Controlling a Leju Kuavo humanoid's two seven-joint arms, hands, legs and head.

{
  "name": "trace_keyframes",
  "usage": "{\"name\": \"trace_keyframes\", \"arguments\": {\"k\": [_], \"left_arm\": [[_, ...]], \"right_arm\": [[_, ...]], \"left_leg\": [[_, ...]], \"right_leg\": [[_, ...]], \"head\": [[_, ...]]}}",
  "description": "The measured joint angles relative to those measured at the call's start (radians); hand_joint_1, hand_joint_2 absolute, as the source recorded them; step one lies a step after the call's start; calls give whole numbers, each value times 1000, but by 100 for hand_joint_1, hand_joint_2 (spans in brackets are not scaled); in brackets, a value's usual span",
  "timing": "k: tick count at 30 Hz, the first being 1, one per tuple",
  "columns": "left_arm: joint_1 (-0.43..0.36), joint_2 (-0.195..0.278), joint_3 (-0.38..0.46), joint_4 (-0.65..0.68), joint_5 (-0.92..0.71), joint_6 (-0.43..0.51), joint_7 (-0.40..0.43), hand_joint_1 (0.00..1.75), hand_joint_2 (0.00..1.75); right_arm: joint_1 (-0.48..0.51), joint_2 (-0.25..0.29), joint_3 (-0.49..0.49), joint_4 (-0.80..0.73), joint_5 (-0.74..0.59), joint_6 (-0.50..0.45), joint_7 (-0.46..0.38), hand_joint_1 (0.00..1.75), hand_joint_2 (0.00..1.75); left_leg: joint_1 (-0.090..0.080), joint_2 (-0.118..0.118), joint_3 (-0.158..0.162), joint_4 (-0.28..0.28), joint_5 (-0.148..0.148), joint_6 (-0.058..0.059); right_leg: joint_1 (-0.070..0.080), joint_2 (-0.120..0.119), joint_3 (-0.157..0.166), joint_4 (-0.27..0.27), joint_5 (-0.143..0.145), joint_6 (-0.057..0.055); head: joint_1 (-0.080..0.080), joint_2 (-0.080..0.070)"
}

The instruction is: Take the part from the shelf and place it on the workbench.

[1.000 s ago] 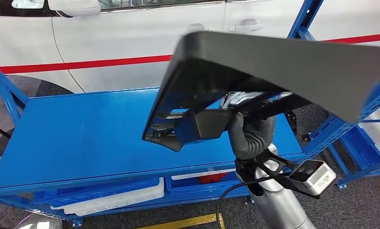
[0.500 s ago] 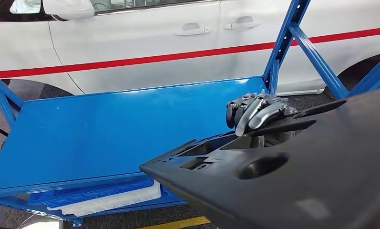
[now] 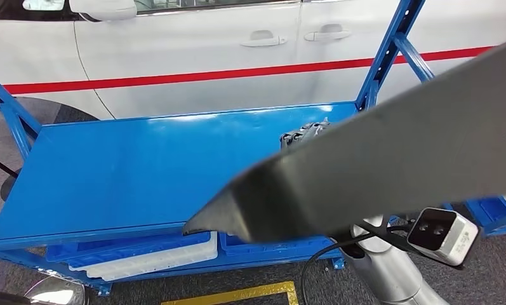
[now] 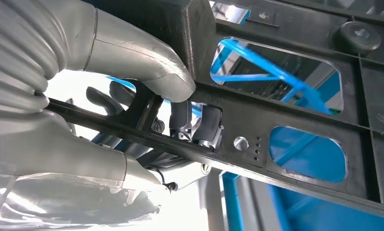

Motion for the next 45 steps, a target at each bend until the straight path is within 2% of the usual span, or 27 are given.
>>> {"name": "trace_keyframes", "arguments": {"k": [2, 3, 6, 8, 11, 13, 15, 16, 17, 18, 19, 21, 23, 25, 27, 28, 30, 31, 32, 34, 35, 36, 38, 39, 42, 43, 45], "left_arm": [[1, 0, 0, 0, -1, -1, 6, 0, 175], [2, 0, 0, 0, -2, -2, 9, 0, 175], [4, 0, 1, 0, -9, -5, 22, 0, 175], [5, 2, 1, 0, -20, -6, 38, 0, 175], [12, 9, 0, 0, -35, -9, 70, 0, 175], [19, 14, -1, 0, -46, -12, 93, 0, 175], [23, 19, -2, 0, -54, -15, 110, 0, 175], [24, 22, -3, 0, -57, -16, 115, 0, 175], [25, 25, -3, 0, -58, -16, 118, 0, 175], [25, 27, -3, 0, -58, -16, 120, 0, 175], [25, 29, -4, 0, -58, -17, 121, 0, 175], [24, 34, -4, 0, -59, -17, 125, 0, 175], [22, 40, -5, -1, -61, -17, 133, 0, 175], [22, 45, -5, -1, -64, -24, 141, 0, 175], [22, 49, -6, -1, -70, -38, 147, 0, 175], [22, 50, -7, -1, -73, -46, 150, 0, 175], [20, 49, -10, -1, -78, -55, 154, 0, 175], [20, 48, -13, -1, -81, -58, 156, 0, 175], [20, 47, -16, -1, -85, -59, 159, 0, 175], [20, 43, -25, -1, -95, -55, 170, 0, 175], [20, 40, -28, -1, -99, -50, 176, 0, 175], [20, 39, -30, -1, -102, -45, 181, 0, 175], [19, 37, -31, -1, -102, -37, 187, 0, 175], [19, 36, -31, -1, -100, -33, 188, 0, 175], [21, 28, -31, -1, -87, -21, 189, 0, 175], [21, 24, -31, -1, -84, -19, 190, 0, 175], [21, 17, -31, -1, -80, -16, 190, 0, 175]], "right_arm": [[9, -7, 18, 13, -4, -24, -18, 175, 175], [13, -10, 27, 17, -8, -33, -26, 175, 175], [16, -19, 44, 25, -22, -57, -51, 175, 175], [18, -30, 49, 29, -34, -72, -62, 175, 175], [26, -54, 55, 34, -60, -83, -69, 175, 175], [34, -71, 60, 36, -78, -85, -72, 175, 175], [47, -88, 62, 36, -88, -86, -73, 175, 175], [54, -94, 62, 37, -90, -86, -74, 175, 175], [60, -100, 63, 37, -91, -86, -74, 175, 175], [63, -105, 63, 38, -91, -86, -74, 175, 175], [66, -109, 63, 38, -91, -86, -74, 175, 175], [69, -117, 63, 38, -92, -86, -74, 175, 175], [72, -127, 63, 37, -93, -88, -74, 175, 175], [77, -142, 64, 32, -94, -95, -74, 175, 175], [86, -166, 64, 21, -92, -103, -74, 175, 175], [91, -178, 65, 14, -91, -104, -74, 175, 175], [101, -199, 67, 3, -91, -99, -74, 175, 175], [107, -207, 69, 0, -93, -95, -74, 175, 175], [113, -215, 70, -1, -95, -90, -74, 175, 175], [126, -228, 72, -5, -97, -74, -74, 175, 175], [133, -232, 72, -9, -97, -64, -74, 175, 175], [138, -235, 72, -14, -97, -54, -74, 175, 175], [145, -237, 72, -24, -97, -37, -74, 175, 175], [148, -237, 72, -29, -96, -30, -74, 175, 175], [154, -234, 71, -37, -81, -4, -74, 175, 175], [155, -233, 71, -37, -76, 4, -74, 175, 175], [156, -230, 71, -38, -70, 10, -74, 175, 175]], "left_leg": [[0, 0, -21, 2, 14, -2], [1, 0, -32, 4, 20, -5], [4, -2, -62, 21, 35, -19], [3, -3, -73, 30, 44, -31], [8, -6, -82, 34, 51, -50], [13, -5, -105, 86, -10, -59], [15, -3, -142, 213, -112, -64], [15, -3, -154, 278, -145, -65], [14, -3, -155, 324, -156, -64], [13, -3, -139, 333, -145, -61], [12, -3, -105, 305, -121, -56], [3, -3, 13, 158, -94, -41], [-7, -3, 105, 29, -105, -29], [-15, -3, 120, -7, -104, -20], [-13, 1, 109, -22, -78, -8], [-10, 4, 100, -29, -62, -2], [-8, 7, 72, -32, -34, 6], [-8, 7, 54, -30, -21, 5], [-8, 8, 36, -28, -9, 4], [-6, 10, -3, -19, 13, -1], [-4, 10, -22, -11, 23, -5], [-3, 10, -42, 0, 30, -11], [-1, 9, -71, 25, 40, -23], [-2, 9, -78, 32, 46, -29], [3, 7, -87, 39, 53, -48], [6, 7, -96, 56, 28, -53], [9, 6, -124, 148, -74, -60]], "right_leg": [[-5, 0, -17, 81, -31, 7], [-9, 0, 1, 68, -17, 10], [-16, 2, 125, -117, 47, 14], [-12, 8, 161, -181, 55, 5], [-6, 7, 147, -184, 74, -20], [-6, 3, 128, -188, 95, -38], [-3, 1, 101, -187, 117, -45], [0, -1, 87, -187, 127, -46], [2, -2, 72, -186, 138, -46], [4, -3, 58, -186, 149, -46], [6, -4, 44, -185, 159, -46], [8, -3, 23, -185, 179, -42], [6, -5, 16, -187, 197, -33], [1, -7, 18, -194, 214, -21], [-1, -6, 11, -186, 201, -11], [-1, -4, 1, -161, 167, -7], [-4, 0, -30, -55, 61, 0], [-5, 0, -43, 10, 24, 4], [-8, 0, -47, 62, 12, 8], [-14, 0, -15, 81, 52, 17], [-19, 0, 25, 40, 81, 21], [-22, 0, 75, -24, 88, 25], [-19, 3, 156, -145, 62, 19], [-15, 5, 173, -175, 45, 11], [-9, 2, 161, -181, 60, -21], [-9, -1, 151, -181, 71, -30], [-7, -4, 123, -182, 97, -42]], "head": [[0, 0], [0, 0], [0, 0], [0, 0], [0, 0], [0, 0], [0, 0], [0, 0], [0, 0], [0, 0], [0, 0], [0, 0], [0, 0], [0, 0], [0, 0], [0, 0], [0, 0], [0, 0], [0, 0], [0, 0], [0, 0], [0, 0], [0, 0], [0, 0], [0, 0], [0, 0], [0, 0]]}}
